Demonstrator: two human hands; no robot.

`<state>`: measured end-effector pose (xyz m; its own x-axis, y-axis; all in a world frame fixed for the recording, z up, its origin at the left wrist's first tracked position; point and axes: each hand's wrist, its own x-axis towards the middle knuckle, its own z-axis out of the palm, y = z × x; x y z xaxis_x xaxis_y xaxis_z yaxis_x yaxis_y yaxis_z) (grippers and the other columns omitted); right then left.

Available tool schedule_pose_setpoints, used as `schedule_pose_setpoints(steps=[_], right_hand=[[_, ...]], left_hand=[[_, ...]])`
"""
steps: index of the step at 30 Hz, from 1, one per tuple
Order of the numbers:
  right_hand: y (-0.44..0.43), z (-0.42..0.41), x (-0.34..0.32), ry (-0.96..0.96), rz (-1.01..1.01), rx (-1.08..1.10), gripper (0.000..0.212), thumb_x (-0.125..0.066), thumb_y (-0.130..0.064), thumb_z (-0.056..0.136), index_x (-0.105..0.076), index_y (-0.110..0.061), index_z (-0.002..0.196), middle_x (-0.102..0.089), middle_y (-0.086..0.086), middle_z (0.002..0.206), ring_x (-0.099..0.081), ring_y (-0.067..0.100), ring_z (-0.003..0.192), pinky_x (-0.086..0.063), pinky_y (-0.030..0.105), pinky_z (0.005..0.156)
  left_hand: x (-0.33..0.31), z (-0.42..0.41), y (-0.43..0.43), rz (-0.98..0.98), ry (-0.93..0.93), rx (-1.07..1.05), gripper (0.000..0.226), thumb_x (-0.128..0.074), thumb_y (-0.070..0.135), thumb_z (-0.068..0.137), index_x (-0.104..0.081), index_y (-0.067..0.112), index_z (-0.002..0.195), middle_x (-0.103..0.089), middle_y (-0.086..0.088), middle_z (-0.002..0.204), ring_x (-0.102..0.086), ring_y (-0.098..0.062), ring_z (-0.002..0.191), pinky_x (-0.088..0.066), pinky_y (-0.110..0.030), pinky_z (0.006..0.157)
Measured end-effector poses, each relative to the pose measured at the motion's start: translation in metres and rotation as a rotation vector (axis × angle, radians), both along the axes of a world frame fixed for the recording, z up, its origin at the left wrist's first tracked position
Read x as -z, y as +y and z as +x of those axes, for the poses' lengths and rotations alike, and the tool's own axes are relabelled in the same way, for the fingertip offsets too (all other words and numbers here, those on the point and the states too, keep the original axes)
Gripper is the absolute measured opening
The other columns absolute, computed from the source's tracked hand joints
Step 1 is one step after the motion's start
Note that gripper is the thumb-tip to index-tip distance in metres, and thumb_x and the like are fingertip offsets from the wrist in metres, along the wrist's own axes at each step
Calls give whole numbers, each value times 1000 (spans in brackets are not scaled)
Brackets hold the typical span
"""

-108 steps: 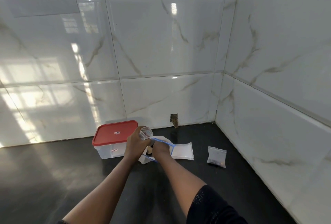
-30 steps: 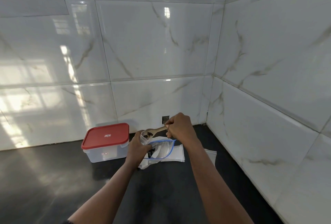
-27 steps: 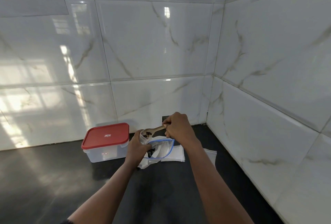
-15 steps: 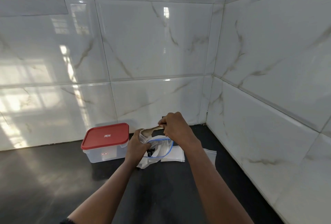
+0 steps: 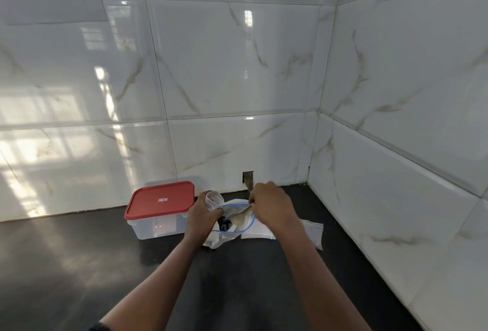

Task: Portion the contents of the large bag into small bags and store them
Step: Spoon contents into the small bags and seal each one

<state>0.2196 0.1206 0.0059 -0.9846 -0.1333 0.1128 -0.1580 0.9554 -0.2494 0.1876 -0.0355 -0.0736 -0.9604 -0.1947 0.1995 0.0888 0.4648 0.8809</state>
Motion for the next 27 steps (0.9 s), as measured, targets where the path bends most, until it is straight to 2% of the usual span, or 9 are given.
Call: schedule_pose_setpoints(steps=[4, 8, 13, 16, 18, 21, 23, 25, 27], right_hand=[[-26, -6, 35, -85, 65, -111, 35, -48, -4, 92, -57, -9, 126, -52, 15, 125, -55, 31, 114, -46, 38, 94], [-49, -21, 61, -84, -46, -182, 24, -54, -11, 90, -65, -8, 111, -64, 13, 113, -58, 27, 110, -47, 33, 86], [-62, -32, 78, 49, -300, -75, 24, -54, -13, 89, -68, -6, 108, -69, 8, 110, -62, 21, 104, -45, 27, 86], [-69, -28, 88, 95, -490, 39, 28, -45, -4, 91, -69, -6, 105, -70, 7, 104, -64, 18, 97, -38, 18, 73], [-72, -25, 93, 65, -549, 112, 29, -41, -1, 89, -69, -3, 98, -70, 10, 102, -62, 19, 91, -30, 18, 67], [-73, -20, 95, 33, -560, 201, 29, -38, 0, 88, -67, 0, 91, -68, 13, 99, -46, 14, 78, -25, 22, 64], [-71, -20, 96, 3, -486, 191, 31, -37, 0, 89, -66, -1, 98, -66, 12, 105, -43, 11, 83, -26, 24, 66], [-68, -20, 99, -17, -415, 168, 32, -36, -1, 92, -63, -4, 107, -63, 9, 114, -53, 16, 97, -33, 26, 71], [-64, -20, 102, -36, -361, 160, 31, -35, -1, 94, -57, -4, 116, -58, 11, 122, -53, 22, 113, -39, 29, 86]], left_hand=[[-1, -1, -3, -43, 20, 5, 37, -65, 6, 77, -57, 11, 113, -59, 2, 97, -56, -20, 93, -38, -24, 76], [-8, -5, -5, -62, 47, 26, 37, -67, 8, 76, -60, 15, 112, -64, 1, 99, -57, -17, 93, -39, -22, 79], [-18, -10, -8, -57, 90, 24, 38, -67, 12, 75, -61, 19, 111, -66, -1, 99, -59, -20, 90, -41, -24, 78], [-19, -9, -8, -150, 92, 81, 45, -67, 23, 71, -58, 19, 114, -64, 2, 94, -57, -18, 84, -39, -21, 72], [-13, -7, -8, -247, 68, 120, 47, -69, 13, 74, -55, 16, 119, -62, 1, 98, -56, -19, 88, -38, -22, 73], [1, -5, -12, -400, 17, 155, 50, -64, 5, 75, -49, 11, 123, -61, -7, 110, -57, -27, 101, -39, -29, 79], [6, -4, -16, -410, -3, 144, 52, -57, -3, 75, -48, 7, 124, -58, -12, 115, -54, -31, 107, -38, -30, 81], [6, -2, -19, -383, -31, 126, 58, -50, -12, 71, -47, 5, 126, -56, -15, 118, -51, -32, 110, -38, -31, 84], [5, -3, -20, -364, -46, 107, 60, -53, -11, 70, -45, 8, 126, -54, -14, 118, -49, -31, 109, -40, -35, 87]])
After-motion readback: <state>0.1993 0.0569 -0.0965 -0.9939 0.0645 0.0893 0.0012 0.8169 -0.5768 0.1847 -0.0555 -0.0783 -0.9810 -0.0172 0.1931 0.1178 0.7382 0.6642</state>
